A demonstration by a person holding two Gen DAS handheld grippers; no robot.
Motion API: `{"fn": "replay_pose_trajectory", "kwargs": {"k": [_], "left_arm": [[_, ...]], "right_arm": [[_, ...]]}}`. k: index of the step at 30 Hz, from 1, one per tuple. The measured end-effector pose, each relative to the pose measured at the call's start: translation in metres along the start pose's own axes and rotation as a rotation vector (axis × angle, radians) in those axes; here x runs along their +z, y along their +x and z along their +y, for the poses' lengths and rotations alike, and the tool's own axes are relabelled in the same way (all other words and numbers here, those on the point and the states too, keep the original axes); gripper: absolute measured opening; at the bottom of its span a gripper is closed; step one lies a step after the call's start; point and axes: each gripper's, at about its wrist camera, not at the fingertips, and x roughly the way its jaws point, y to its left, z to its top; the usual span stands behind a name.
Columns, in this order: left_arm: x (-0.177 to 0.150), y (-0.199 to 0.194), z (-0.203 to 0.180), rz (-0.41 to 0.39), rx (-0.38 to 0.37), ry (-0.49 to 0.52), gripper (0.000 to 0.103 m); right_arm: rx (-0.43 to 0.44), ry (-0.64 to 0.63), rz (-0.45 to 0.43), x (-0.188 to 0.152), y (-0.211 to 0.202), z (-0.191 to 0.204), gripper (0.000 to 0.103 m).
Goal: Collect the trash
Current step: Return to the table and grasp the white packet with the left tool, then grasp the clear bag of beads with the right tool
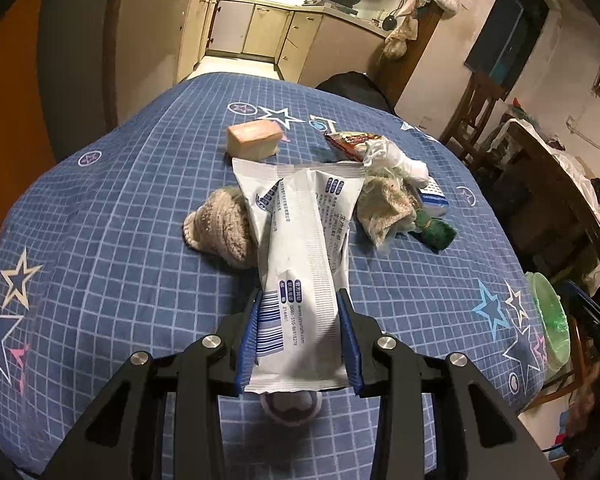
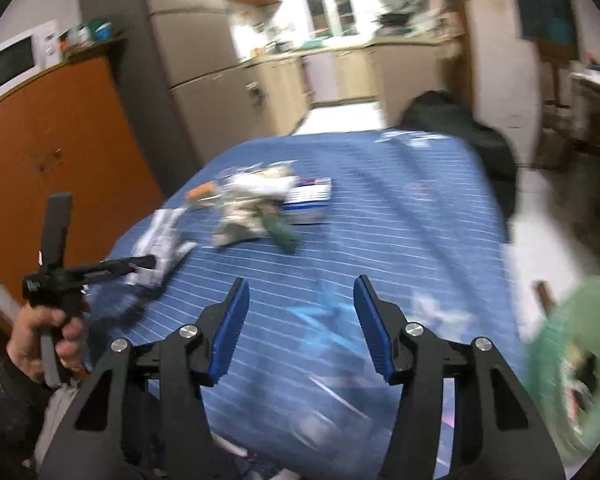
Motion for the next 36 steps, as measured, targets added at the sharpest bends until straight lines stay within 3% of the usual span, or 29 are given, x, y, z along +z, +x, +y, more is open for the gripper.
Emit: {"fn": "replay_pose_trajectory", "kwargs": {"k": [2,6,12,18,20,24,36], "left_arm": [[-0.001,0.0,0.001,-0.001,-0.017,-0.012,0.037],[-0.003,-0.002,0.003,-0.012,-0.041,-0.012,0.037],[-0.01,-0.018,0.017,-0.043,-0.061,0.006,0.037],[-0.016,-0.035,0.037,-0.084,-0.082,-0.026,0.037],[-0.018,-0.038,0.04,-0.091,-0.081,-0.026,0.037],[-0.022,-0.04,0.039,-0.088,-0.084,-0.031,0.037],[-0.025,-0.056,0.025,-0.113,-0.116,-0.02,0.037]], "right_arm": [[0.051,-0.009,0.041,0.015,0.036,0.018,0.052],[0.07,-0.051,0.096,0.039,0.093,0.047,0.052],[0.016,-0.107,0.133,0.059,0.136,0.066,0.053],[-0.054,-0.138,0.183,0.058,0.172,0.07,0.053],[-0.06,-0.142,0.18,0.056,0.174,0.07,0.052],[-0.072,-0.142,0.149,0.053,0.164,0.073,0.031],[0.03,-0.098,0.124,0.014,0.094,0.074,0.028]]}}
